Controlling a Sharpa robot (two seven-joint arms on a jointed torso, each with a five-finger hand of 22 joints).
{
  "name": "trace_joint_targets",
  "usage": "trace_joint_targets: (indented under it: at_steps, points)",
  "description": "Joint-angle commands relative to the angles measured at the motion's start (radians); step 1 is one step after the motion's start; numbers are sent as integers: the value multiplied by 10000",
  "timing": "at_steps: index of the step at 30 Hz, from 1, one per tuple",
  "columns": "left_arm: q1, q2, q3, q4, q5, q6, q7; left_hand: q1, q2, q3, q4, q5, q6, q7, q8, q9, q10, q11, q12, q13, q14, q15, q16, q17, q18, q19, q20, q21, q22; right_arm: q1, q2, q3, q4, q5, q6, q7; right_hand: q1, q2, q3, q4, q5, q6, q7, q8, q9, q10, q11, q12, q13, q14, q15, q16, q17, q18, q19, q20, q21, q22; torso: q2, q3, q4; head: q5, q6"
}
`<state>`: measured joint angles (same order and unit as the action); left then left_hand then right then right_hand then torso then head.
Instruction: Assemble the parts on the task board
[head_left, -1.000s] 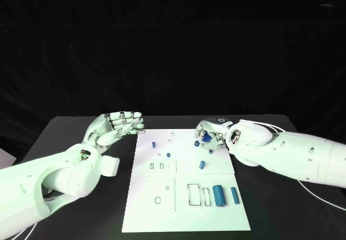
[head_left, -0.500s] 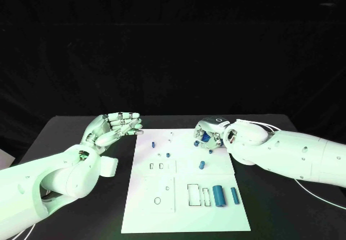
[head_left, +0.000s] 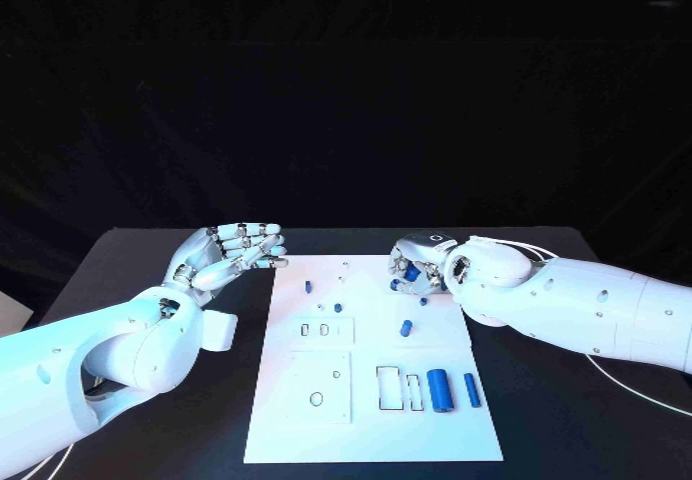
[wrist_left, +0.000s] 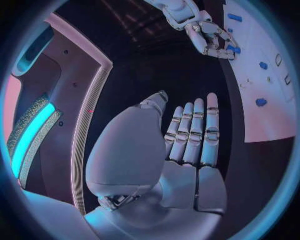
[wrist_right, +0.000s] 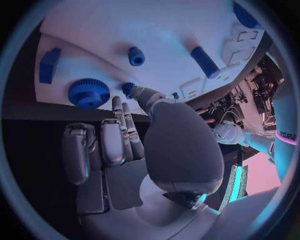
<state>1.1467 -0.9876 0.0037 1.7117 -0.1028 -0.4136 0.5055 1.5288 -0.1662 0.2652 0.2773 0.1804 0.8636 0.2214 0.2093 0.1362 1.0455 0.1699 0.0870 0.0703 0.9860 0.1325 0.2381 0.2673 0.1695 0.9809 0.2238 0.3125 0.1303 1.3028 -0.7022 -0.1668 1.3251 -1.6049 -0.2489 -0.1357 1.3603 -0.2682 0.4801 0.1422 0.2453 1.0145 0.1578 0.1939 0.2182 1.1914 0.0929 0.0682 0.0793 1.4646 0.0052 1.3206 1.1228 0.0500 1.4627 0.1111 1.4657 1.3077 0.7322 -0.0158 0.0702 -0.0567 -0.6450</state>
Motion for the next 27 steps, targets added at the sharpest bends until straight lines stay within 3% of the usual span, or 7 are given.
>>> trace_joint_targets:
  at_steps: [1,10,14,27]
  points:
    - [27,15,10,-17,65,134,16,-30,-33,57,20,-42,-8,76,30,2,23,57,-49,-18,-93,4,-69,17,99,-89,18,6,-6,3,28,2,-28,-136,280,-36,8,94,-10,75,-60,90,-25,74,19,-62,-10,-36,12,311,32,49,8,-124,237,7,46,922,3,-10,-3,14,-30]
    - [28,51,10,-127,94,164,-8,-38,-39,57,23,-44,-19,81,24,0,14,62,-58,-20,-98,8,-73,24,99,-95,22,5,-7,1,80,2,-46,80,300,-20,-18,300,129,197,-180,284,-122,214,158,270,-108,34,95,302,-37,144,5,-170,338,-35,187,1162,-2,-28,29,3,-37]
    - [28,52,10,-133,96,172,-26,-38,-39,57,23,-44,-19,81,24,0,14,62,-58,-20,-98,8,-73,24,99,-95,22,5,-7,0,92,1,-47,118,371,-3,117,473,367,164,-676,471,-242,382,346,574,-223,44,185,292,-134,206,-28,-207,418,-123,296,1350,13,-34,26,-1,-21]
    - [28,66,10,-153,97,183,-71,-52,-41,66,26,-44,-34,88,19,-2,1,70,-76,-21,-108,14,-83,46,99,-109,29,4,-9,-37,240,-8,-159,181,558,33,144,490,430,147,-641,468,-250,396,380,580,-232,16,192,288,-143,215,-41,-211,424,-135,306,1369,21,-44,58,-22,-12]
